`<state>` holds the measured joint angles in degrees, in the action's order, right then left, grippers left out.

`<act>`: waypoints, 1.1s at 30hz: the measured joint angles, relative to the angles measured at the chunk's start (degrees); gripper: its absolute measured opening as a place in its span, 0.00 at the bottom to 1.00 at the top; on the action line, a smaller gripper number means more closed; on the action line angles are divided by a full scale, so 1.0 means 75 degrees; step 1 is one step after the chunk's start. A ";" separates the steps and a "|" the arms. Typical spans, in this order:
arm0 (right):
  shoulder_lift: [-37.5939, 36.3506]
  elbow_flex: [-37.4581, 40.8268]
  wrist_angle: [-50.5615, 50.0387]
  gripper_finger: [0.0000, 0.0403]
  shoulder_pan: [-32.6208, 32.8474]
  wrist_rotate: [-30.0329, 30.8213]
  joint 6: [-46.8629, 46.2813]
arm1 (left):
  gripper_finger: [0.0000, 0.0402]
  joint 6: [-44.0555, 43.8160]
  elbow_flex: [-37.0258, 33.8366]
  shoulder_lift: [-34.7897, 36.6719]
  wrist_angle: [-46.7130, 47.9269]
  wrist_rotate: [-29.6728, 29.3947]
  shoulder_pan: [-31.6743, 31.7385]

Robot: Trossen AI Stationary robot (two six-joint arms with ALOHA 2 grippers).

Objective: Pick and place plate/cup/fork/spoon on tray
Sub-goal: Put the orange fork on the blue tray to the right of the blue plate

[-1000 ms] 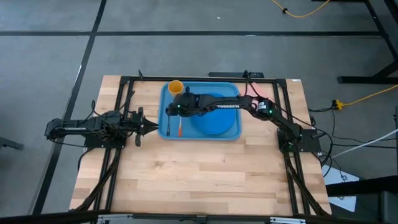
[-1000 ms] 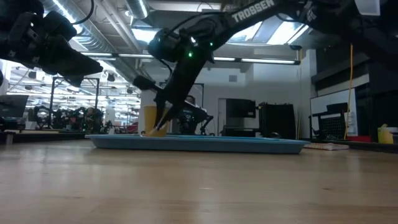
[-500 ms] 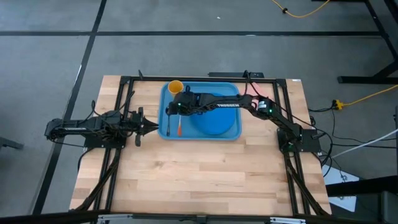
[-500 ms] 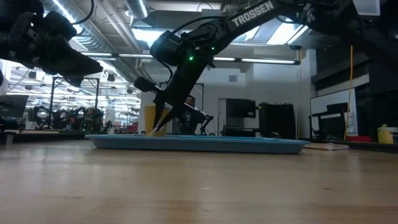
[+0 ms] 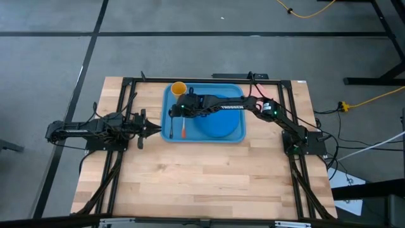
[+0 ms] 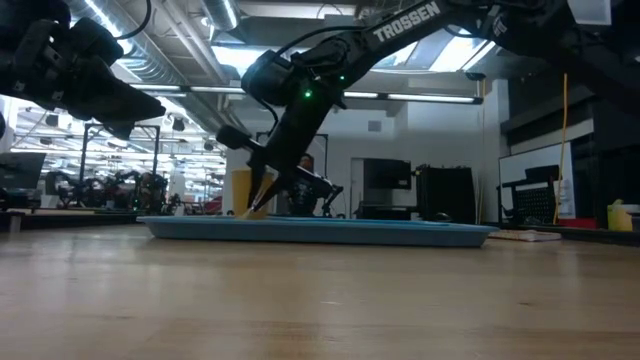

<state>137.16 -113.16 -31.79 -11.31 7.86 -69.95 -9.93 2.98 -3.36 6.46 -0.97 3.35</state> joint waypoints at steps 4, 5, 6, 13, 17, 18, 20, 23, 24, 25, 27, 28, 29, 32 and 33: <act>0.0000 0.0000 -0.0218 0.12 0.0003 0.0000 -0.0015 | 0.14 0.0000 0.0000 0.0000 -0.0003 0.0000 -0.0002; 0.0000 0.0000 -0.0241 0.12 0.0003 -0.0001 -0.0015 | 0.14 -0.0003 0.0000 -0.0002 0.0000 0.0000 -0.0001; 0.0000 0.0000 -0.0268 0.12 0.0003 0.0000 -0.0015 | 0.14 -0.0003 0.0000 -0.0002 -0.0002 0.0000 0.0000; 0.0000 0.0000 -0.0300 0.12 0.0003 0.0000 -0.0007 | 0.14 -0.0003 0.0000 -0.0002 0.0000 -0.0001 -0.0001; 0.0000 0.0000 -0.0300 0.12 0.0003 0.0000 -0.0035 | 0.14 -0.0003 0.0000 0.0000 0.0000 0.0000 -0.0002; 0.0000 0.0000 -0.0298 0.12 0.0003 0.0000 -0.0035 | 0.14 -0.0003 0.0000 0.0000 0.0000 0.0000 -0.0002; 0.0000 0.0000 -0.0297 0.12 0.0003 0.0000 -0.0035 | 0.14 -0.0003 0.0000 -0.0002 0.0000 0.0000 -0.0001; 0.0000 0.0000 -0.0294 0.12 0.0003 0.0000 -0.0040 | 0.14 -0.0003 0.0000 -0.0003 0.0000 0.0000 -0.0002; 0.0000 0.0000 -0.0281 0.12 0.0003 0.0004 -0.0047 | 0.14 -0.0003 0.0000 0.0000 0.0000 -0.0001 -0.0001; 0.0000 0.0000 -0.0244 0.12 0.0003 0.0012 -0.0047 | 0.14 -0.0003 0.0000 0.0000 0.0000 0.0000 0.0001; 0.0000 0.0000 -0.0142 0.12 0.0003 0.0012 -0.0032 | 0.14 -0.0002 0.0000 -0.0002 -0.0001 0.0000 0.0000; 0.0000 0.0000 -0.0106 0.12 0.0003 0.0012 -0.0029 | 0.14 -0.0003 0.0000 0.0000 0.0000 0.0000 -0.0002; 0.0000 0.0000 -0.0096 0.12 0.0003 0.0012 -0.0031 | 0.14 -0.0002 0.0000 -0.0001 -0.0001 0.0000 -0.0001; 0.0000 0.0000 -0.0090 0.12 0.0005 0.0012 -0.0032 | 0.14 -0.0003 0.0000 -0.0002 0.0000 -0.0001 -0.0002; 0.0000 0.0000 -0.0089 0.12 0.0006 0.0012 -0.0034 | 0.14 -0.0002 0.0000 -0.0001 -0.0001 -0.0001 -0.0001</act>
<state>137.16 -113.16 -32.46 -11.26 7.94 -70.21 -9.95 2.98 -3.36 6.45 -0.98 3.34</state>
